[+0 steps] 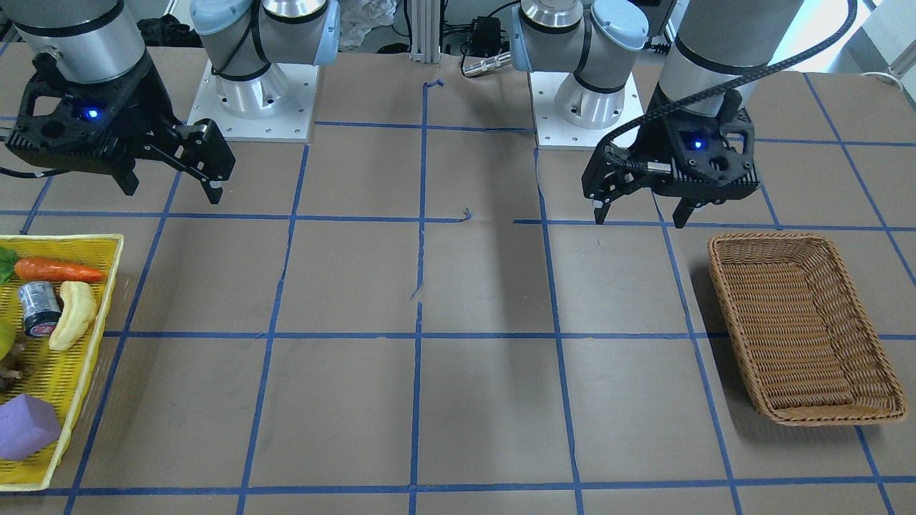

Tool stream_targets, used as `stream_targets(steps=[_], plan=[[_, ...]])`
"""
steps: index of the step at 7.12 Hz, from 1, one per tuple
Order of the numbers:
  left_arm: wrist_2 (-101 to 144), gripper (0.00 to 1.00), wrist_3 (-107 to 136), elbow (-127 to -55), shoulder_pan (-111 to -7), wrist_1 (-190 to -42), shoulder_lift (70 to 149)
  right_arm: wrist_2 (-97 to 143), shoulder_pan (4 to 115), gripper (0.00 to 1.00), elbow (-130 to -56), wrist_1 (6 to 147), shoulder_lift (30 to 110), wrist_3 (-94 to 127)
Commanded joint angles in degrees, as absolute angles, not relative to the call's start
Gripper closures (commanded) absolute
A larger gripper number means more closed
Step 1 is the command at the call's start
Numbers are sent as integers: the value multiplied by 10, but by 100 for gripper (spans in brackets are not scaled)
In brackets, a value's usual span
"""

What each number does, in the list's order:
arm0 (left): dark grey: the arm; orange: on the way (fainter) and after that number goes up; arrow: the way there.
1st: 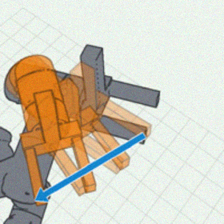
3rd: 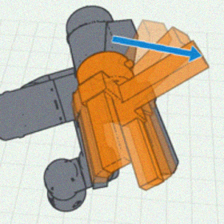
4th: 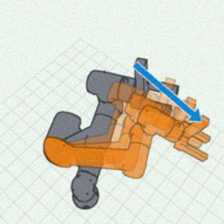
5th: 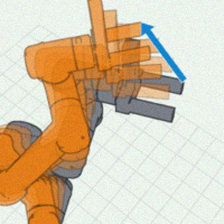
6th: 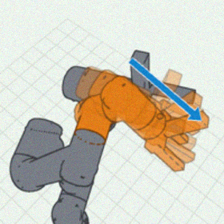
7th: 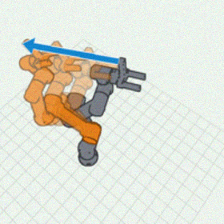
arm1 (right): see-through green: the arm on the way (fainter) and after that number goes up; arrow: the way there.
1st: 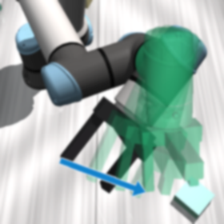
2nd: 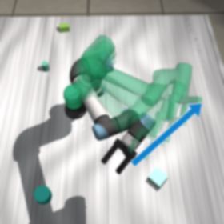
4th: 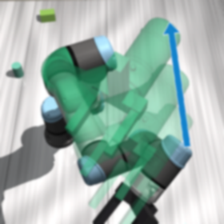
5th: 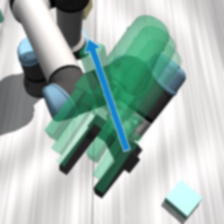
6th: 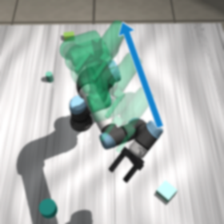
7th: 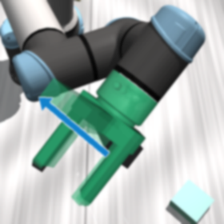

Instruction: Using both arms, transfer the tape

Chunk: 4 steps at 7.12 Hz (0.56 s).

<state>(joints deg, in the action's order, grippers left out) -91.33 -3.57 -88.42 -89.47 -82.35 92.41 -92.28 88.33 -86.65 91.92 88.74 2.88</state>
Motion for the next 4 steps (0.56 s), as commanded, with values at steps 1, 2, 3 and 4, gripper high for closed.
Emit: stream_targets(steps=[1,2,3,4], plan=[[-913,0,-35,-885,-895,-824,924,-927,882,0,-865,919,888,31],[-913,0,-35,-885,-895,-824,924,-926,883,0,-866,920,887,29],[-913,0,-35,-884,-895,-824,925,-924,882,0,-866,920,887,28],[-913,0,-35,-884,-895,-824,925,-920,883,0,-869,923,887,27]])
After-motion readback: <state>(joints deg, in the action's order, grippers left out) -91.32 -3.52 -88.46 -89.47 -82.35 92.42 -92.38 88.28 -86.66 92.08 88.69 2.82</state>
